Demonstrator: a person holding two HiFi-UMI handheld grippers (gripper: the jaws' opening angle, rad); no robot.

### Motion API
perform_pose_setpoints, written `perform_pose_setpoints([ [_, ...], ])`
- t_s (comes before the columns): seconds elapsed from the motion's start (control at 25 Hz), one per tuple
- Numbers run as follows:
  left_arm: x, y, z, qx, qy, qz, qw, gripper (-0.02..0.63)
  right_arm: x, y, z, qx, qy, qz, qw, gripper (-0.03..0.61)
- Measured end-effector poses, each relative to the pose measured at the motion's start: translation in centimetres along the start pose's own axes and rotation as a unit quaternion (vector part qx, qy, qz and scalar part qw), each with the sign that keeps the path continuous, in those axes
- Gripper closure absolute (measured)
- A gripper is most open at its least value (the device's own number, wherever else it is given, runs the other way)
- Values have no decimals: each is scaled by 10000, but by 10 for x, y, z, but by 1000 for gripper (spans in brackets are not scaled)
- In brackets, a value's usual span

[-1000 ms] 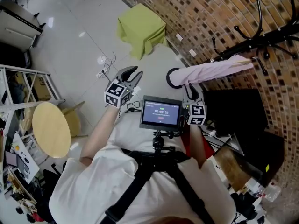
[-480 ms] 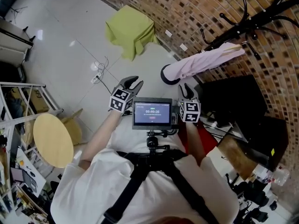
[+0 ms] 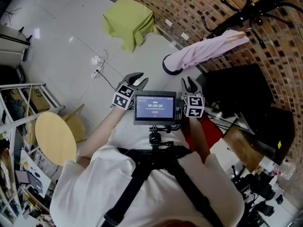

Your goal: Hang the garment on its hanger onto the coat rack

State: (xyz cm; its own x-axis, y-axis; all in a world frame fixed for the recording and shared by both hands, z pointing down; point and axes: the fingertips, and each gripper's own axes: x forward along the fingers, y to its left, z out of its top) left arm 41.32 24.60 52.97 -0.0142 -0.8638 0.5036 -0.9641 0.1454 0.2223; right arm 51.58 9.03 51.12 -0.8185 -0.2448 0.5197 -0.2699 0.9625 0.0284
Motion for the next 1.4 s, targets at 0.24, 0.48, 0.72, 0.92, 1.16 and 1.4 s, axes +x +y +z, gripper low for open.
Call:
perform_pose_setpoints([
  [0.24, 1, -6, 1, 171, 29, -34, 9998, 482, -5, 5, 10, -93, -173, 36, 9998, 474],
  [0.48, 2, -3, 5, 104, -47, -34, 9999, 482, -7, 5, 18, -60, -345, 42, 9994, 474],
  [0.72, 0, -4, 5, 128, -53, 30, 9999, 482, -9, 1, 22, -115, -373, 45, 9992, 474],
  [0.92, -4, 0, 1, 18, -74, 129, 9999, 482, -5, 1, 25, -157, -388, 88, 9991, 474],
  [1.16, -5, 2, -4, -16, -53, 173, 9998, 482, 0, 5, 24, -165, -386, 150, 9990, 474],
  [1.4, -2, 12, 0, -102, -92, 177, 9997, 482, 8, 6, 29, -143, -406, 175, 9989, 474],
])
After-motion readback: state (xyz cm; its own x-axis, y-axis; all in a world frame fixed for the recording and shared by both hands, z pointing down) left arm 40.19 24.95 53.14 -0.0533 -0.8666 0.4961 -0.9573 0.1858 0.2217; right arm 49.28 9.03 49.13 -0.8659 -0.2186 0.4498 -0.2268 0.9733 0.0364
